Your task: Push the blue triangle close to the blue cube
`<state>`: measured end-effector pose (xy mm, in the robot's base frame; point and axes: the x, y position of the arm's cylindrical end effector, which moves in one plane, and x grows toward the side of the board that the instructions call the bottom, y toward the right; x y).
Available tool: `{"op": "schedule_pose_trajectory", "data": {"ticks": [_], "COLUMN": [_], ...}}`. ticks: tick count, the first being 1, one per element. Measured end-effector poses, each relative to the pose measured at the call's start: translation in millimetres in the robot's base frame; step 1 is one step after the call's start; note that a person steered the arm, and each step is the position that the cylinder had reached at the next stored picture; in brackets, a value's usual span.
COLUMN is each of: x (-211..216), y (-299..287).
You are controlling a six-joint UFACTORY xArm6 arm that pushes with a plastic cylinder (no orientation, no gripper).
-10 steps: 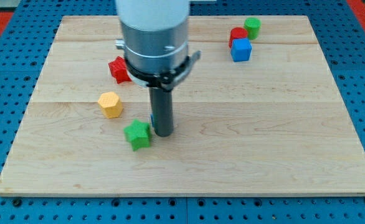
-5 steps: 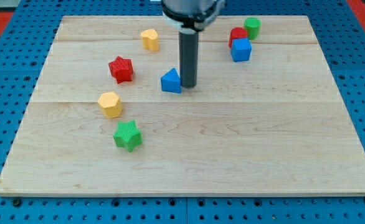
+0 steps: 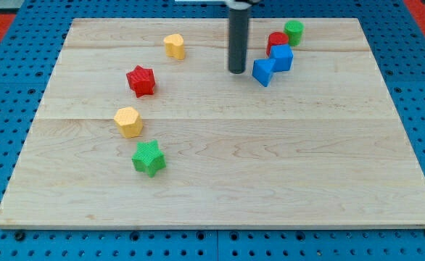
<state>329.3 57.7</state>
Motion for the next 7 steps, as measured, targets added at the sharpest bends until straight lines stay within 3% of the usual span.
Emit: {"op": "schedule_pose_trajectory", "data": {"ticks": [1,3,5,6,7], "x": [5.2,7.3,7.3,-25.5,-84.3], "y": [4.6,-73.2,-85.9,-135.1,-192.1]}}
